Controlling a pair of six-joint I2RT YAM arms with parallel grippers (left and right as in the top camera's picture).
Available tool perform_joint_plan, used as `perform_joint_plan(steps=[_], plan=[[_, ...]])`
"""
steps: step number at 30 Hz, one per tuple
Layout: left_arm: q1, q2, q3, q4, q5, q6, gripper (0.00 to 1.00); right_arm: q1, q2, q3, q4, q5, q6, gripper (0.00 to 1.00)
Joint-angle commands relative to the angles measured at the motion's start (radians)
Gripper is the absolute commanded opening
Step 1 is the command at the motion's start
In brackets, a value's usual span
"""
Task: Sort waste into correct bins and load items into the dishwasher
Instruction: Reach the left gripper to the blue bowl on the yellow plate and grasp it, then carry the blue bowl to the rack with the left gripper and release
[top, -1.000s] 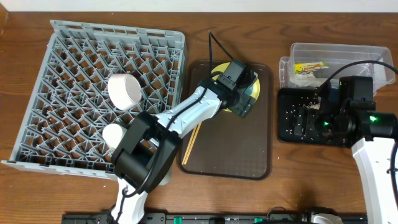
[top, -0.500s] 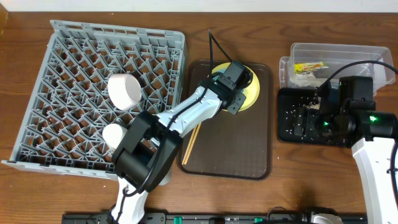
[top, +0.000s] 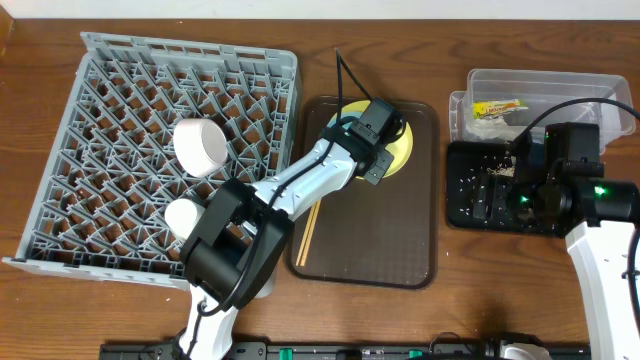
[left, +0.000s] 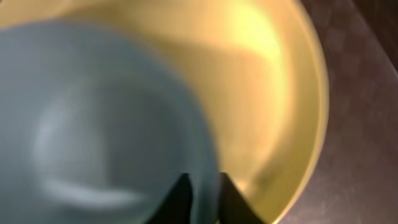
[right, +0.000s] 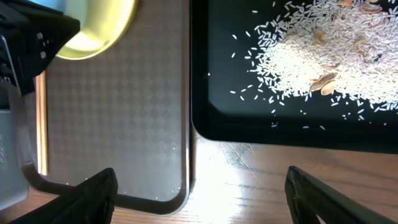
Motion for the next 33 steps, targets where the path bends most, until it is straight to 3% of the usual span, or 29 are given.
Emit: perform_joint_plan(steps=[1,12,17,27,33], plan=[[0.0,0.005,-0.011,-0.004,-0.015,0.007,0.06,-0.006,-0.008,0.015,-0.002,-0.001,0.008,0.84],[0.025,-0.25,-0.005,-0.054,-0.015,0.006,0.06,-0.006,-0.008,0.015,-0.003,-0.001,0.008,0.84],[0.134,-0.406,-0.005,-0.115,0.038,-0.001,0.06,-0.006,-0.008,0.015,-0.002,-0.001,0.008,0.84],[0.556,-0.43,-0.005,-0.121,0.825,-0.002,0.06,-0.006,-0.008,0.015,-0.005,-0.001,0.008,0.84],[0.722,-0.378,-0.005,-0.112,1.13,-0.002,0.06,-0.006,-0.008,0.015,-0.006,-0.001,0.008,0.83]])
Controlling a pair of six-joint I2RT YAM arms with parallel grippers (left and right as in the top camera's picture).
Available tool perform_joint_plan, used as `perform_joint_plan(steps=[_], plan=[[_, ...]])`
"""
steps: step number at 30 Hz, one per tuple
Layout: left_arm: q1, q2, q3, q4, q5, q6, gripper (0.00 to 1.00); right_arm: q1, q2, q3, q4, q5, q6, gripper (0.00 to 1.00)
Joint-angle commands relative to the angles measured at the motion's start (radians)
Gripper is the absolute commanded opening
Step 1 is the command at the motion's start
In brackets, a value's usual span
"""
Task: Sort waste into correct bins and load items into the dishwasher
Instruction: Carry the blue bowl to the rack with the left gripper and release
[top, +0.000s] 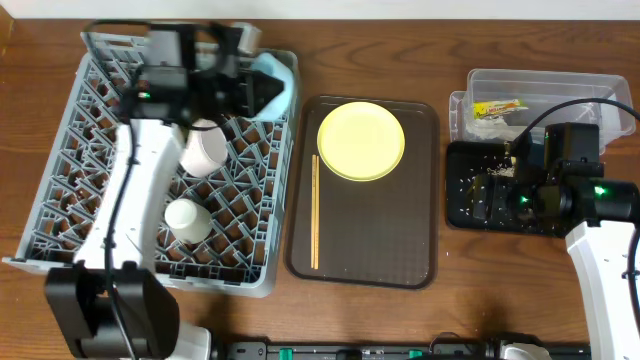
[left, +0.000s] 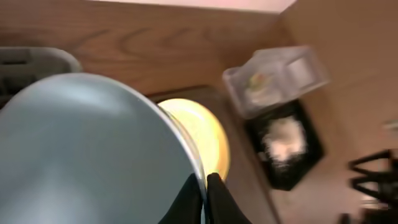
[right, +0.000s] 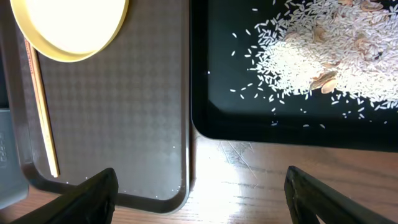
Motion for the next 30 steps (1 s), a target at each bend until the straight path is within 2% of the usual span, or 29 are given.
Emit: perform_joint_plan(steps=[1,11,20,24,27,30], plan=[[0.091,0.056,0.005,0.008,0.33,0.002,0.06,-0.006,-0.008,0.015,-0.003,-0.001,0.008,0.83],[0.198,0.222,0.005,0.051,0.55,-0.063,0.06,-0.006,-0.008,0.015,-0.013,-0.001,0.008,0.83],[0.28,0.365,0.005,0.096,0.557,-0.152,0.06,-0.006,-0.008,0.015,-0.017,-0.001,0.008,0.82],[0.329,0.39,0.005,0.1,0.556,-0.156,0.06,-0.006,-0.008,0.015,-0.017,-0.002,0.008,0.82],[0.361,0.392,0.005,0.101,0.552,-0.155,0.12,-0.006,-0.008,0.015,-0.017,-0.001,0.008,0.82],[0.388,0.392,0.005,0.1,0.54,-0.156,0.13,-0.006,-0.008,0.015,-0.016,-0.001,0.008,0.82]])
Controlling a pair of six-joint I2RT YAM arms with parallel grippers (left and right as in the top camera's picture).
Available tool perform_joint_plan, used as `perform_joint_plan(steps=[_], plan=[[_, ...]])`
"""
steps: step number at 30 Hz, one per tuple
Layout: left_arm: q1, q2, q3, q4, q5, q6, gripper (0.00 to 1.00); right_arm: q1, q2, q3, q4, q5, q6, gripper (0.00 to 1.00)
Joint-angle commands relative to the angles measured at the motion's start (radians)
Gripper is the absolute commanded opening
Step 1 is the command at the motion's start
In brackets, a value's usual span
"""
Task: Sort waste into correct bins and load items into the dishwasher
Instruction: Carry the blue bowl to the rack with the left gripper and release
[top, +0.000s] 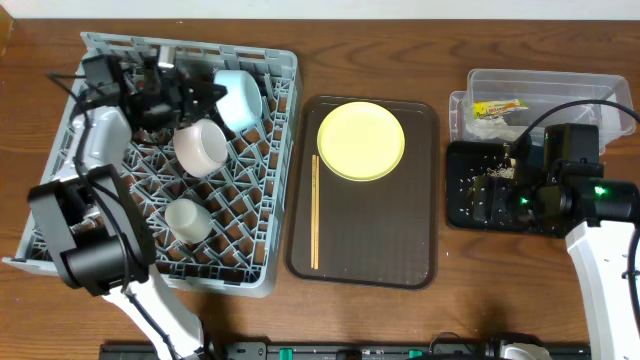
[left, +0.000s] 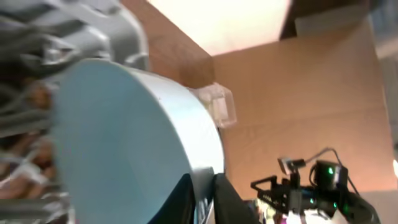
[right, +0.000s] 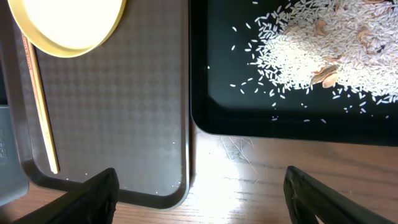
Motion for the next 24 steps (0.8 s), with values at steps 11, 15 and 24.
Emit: perform_joint_plan(steps=[11,15,24], plan=[[0.071,0.013,0.004,-0.033,-0.027,-0.012,0.62,-0.006,-0.008,0.015,-0.002,-0.001,0.008,0.82],[0.071,-0.02,0.004,-0.032,-0.027,-0.026,0.72,-0.006,-0.008,0.015,-0.001,-0.001,0.008,0.83],[0.037,-0.271,0.004,-0.136,-0.288,-0.017,0.81,-0.006,-0.008,0.015,-0.001,-0.001,0.008,0.83]])
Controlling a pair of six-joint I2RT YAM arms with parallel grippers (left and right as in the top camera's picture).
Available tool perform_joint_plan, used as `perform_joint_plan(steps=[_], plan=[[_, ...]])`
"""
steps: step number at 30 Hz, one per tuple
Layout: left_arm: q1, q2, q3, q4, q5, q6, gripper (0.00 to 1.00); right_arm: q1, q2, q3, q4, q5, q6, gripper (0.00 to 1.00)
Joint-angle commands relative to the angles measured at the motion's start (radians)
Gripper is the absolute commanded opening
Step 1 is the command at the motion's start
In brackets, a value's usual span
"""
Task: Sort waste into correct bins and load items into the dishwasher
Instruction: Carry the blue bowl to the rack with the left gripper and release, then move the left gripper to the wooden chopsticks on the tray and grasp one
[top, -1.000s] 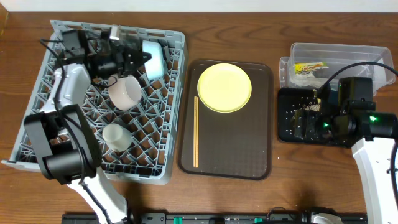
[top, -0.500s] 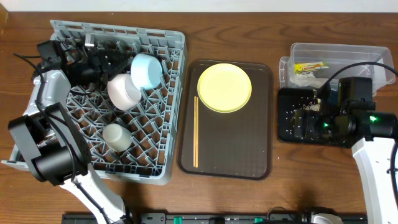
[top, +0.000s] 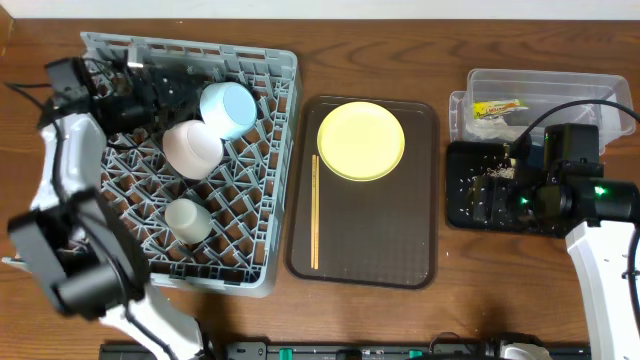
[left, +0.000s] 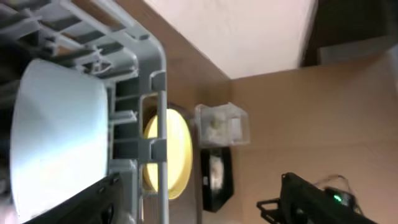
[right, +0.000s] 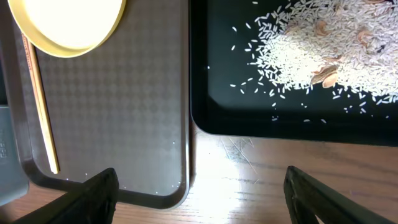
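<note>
A light blue bowl (top: 227, 108) rests on its side in the grey dishwasher rack (top: 90, 240), seen close up as the bowl (left: 59, 143). My left gripper (top: 150, 93) stands open just left of the bowl, holding nothing. On the brown tray (top: 370, 240) lie a yellow plate (top: 361, 140) and a chopstick (top: 314, 212). My right gripper (right: 198, 205) hangs open between the tray (right: 112, 124) and the black bin (right: 298, 118) of rice.
A pinkish-white bowl (top: 193, 148) and a small white cup (top: 186, 217) sit in the rack. A clear bin (top: 540, 95) holding a wrapper stands at the back right, behind the black bin (top: 480, 195).
My left gripper has let go of the light blue bowl, which now rests in the rack, and has drawn back to the left. The right arm has not moved.
My left gripper was shut on the blue bowl on the yellow plate. Then it held the bowl at the rack's back right corner, then lower among the rack's pegs. Now the bowl rests there and the gripper is open.
</note>
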Motion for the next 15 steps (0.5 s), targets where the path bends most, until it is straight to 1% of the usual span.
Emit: perform_joint_plan(steps=[1,2,4,5,7,11,13,15], plan=[[-0.041,-0.169,0.008,-0.084,-0.275,0.014,0.82,-0.006,-0.008,0.015,0.0,-0.001,0.008,0.83],[-0.071,-0.222,0.008,-0.148,-0.416,0.014,0.82,-0.006,-0.008,0.015,0.0,-0.001,0.008,0.83],[-0.12,-0.284,0.008,-0.234,-0.567,0.013,0.83,-0.006,-0.008,0.015,0.0,-0.001,0.008,0.83],[-0.151,-0.311,0.008,-0.278,-0.626,0.013,0.85,-0.006,-0.008,0.015,0.0,-0.001,0.008,0.83],[-0.208,-0.348,0.008,-0.348,-0.7,0.013,0.87,-0.006,-0.008,0.015,0.001,-0.001,0.008,0.83],[-0.369,-0.392,0.008,-0.485,-0.852,-0.003,0.89,-0.006,-0.008,0.015,0.005,-0.001,0.008,0.84],[-0.452,-0.392,0.007,-0.539,-0.947,-0.046,0.9,-0.006,-0.008,0.015,0.003,-0.001,0.008,0.83],[-0.537,-0.391,-0.003,-0.571,-1.044,-0.129,0.9,-0.006,-0.008,0.015,0.003,-0.001,0.008,0.83]])
